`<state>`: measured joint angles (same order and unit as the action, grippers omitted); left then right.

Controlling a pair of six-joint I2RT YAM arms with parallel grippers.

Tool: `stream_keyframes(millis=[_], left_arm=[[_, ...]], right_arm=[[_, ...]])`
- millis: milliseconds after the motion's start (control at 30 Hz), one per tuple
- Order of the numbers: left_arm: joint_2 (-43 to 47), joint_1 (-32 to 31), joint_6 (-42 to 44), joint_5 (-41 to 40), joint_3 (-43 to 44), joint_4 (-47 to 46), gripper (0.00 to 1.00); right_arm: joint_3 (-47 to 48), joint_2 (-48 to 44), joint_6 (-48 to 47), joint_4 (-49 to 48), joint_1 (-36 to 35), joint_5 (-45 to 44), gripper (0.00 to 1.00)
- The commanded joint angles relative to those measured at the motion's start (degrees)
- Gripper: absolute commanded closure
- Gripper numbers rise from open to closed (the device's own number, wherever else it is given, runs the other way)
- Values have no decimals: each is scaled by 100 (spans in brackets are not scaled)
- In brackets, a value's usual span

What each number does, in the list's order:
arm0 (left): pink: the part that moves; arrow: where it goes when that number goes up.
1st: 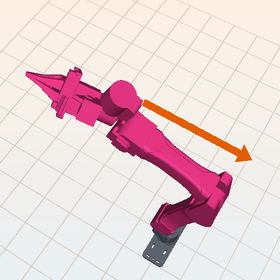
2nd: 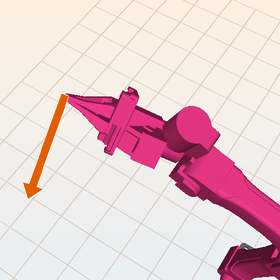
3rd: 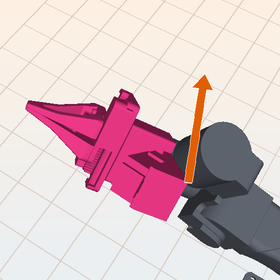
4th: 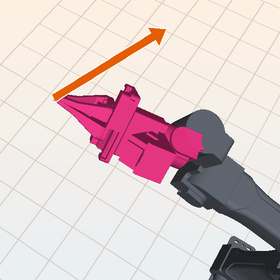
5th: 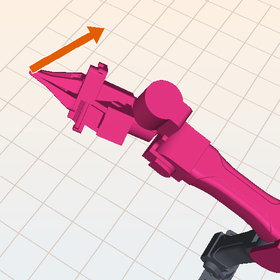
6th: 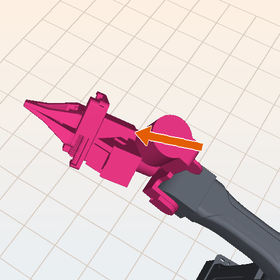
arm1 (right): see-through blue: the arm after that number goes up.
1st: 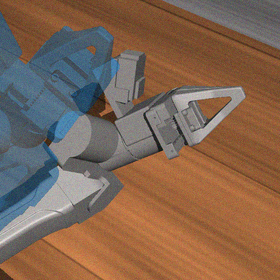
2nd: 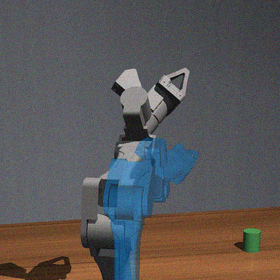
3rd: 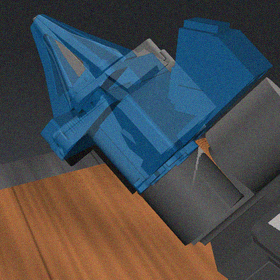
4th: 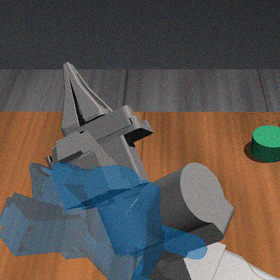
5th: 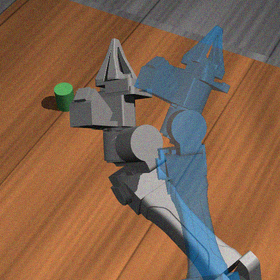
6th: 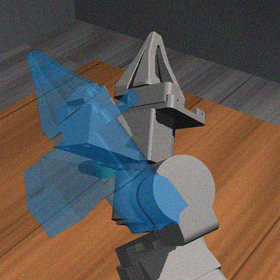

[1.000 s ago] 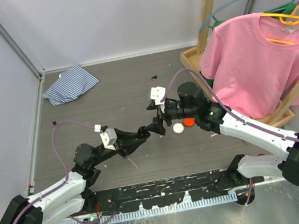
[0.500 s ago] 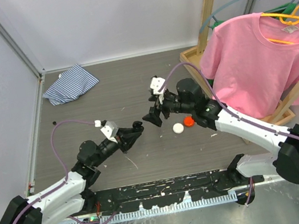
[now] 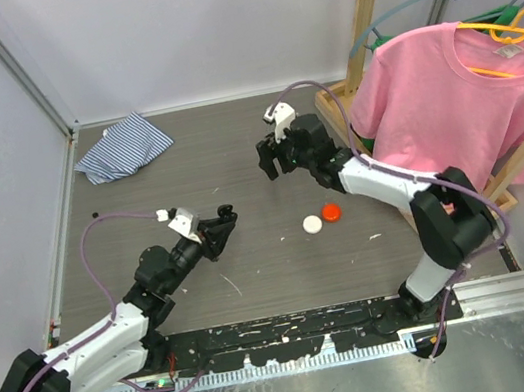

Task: Insert the wireless bluetooth earbuds into the charging case
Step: Move the earbud to the center of the board.

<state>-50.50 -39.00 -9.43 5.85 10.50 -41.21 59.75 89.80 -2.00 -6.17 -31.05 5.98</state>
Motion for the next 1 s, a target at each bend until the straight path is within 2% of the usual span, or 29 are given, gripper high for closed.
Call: stream_keyframes(millis=[0, 233, 467, 967], left_arm=[[72, -15, 148, -272, 156, -172, 100], [77, -14, 202, -273, 153, -147, 100], [35, -15, 249, -268, 163, -109, 100], [56, -12, 249, -145, 192, -47, 100]], right_arm=[[594, 577, 287, -678, 284, -627, 20], [1640, 2025, 411, -787, 675, -630, 29], [2501, 3098, 469, -849, 907, -570, 37], [3650, 4267, 635, -618, 1065, -207, 49]])
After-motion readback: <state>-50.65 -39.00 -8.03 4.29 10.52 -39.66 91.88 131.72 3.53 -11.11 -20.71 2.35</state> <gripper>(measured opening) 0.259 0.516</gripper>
